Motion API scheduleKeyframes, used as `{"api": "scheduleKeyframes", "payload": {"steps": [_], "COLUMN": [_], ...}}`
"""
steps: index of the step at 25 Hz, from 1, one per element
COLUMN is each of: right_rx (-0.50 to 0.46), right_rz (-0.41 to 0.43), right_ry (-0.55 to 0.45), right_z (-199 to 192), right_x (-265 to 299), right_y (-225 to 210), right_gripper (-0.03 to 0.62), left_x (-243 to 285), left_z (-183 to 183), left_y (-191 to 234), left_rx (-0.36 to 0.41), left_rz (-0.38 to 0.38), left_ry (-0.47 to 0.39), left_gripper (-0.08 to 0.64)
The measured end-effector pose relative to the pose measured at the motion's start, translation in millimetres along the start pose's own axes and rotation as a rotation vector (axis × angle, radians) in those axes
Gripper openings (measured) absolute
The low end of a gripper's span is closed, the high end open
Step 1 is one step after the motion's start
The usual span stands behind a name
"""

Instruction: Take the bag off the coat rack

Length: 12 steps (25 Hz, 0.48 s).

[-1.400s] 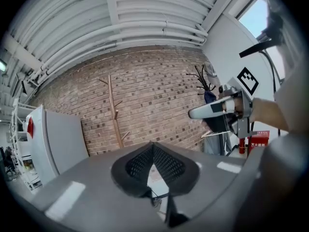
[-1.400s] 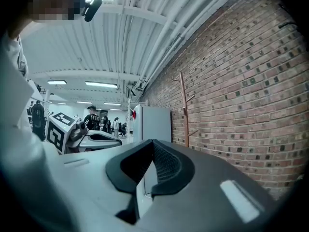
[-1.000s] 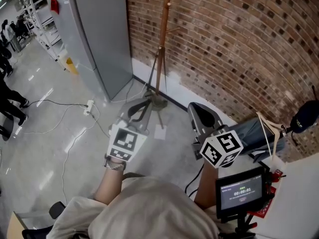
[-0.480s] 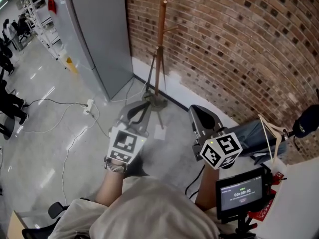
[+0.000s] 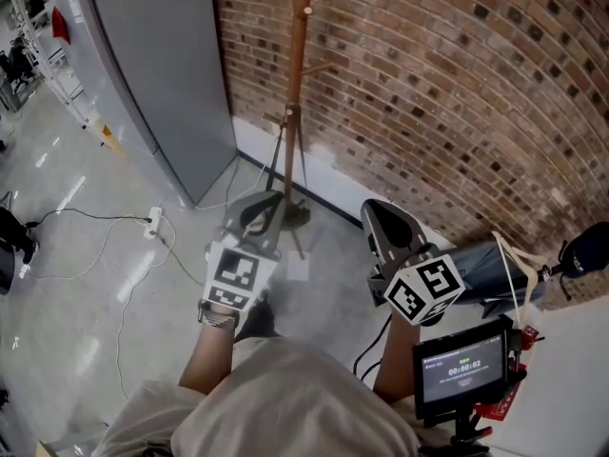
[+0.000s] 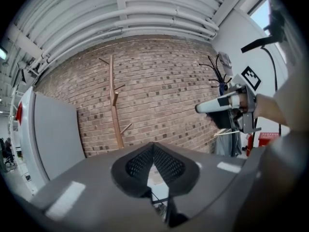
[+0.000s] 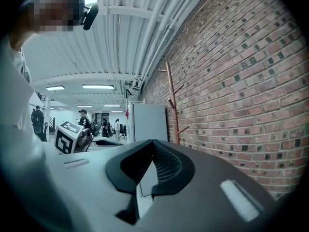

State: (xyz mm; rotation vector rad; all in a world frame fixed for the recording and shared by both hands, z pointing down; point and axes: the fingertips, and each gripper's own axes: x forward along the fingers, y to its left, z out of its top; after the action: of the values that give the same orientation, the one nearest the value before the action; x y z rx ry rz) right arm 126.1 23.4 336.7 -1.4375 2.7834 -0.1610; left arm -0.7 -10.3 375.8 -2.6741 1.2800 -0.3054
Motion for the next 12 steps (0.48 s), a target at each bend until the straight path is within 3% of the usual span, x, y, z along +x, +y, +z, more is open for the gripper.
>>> {"api": "scheduleKeyframes", "payload": {"steps": [12], "right_rx": [0.008], "right_rz": [-0.075], "right_ry": [0.011], "right_z": [15], "right_x": [128], "right_y": [-43], "right_gripper": [0.002], "left_x": [80], "left_z": [-15], "left_y": [124], "left_rx": [-0.022], "left_rz": [-0.039], "left_ry": [0.004], "left_gripper": [0.0]}}
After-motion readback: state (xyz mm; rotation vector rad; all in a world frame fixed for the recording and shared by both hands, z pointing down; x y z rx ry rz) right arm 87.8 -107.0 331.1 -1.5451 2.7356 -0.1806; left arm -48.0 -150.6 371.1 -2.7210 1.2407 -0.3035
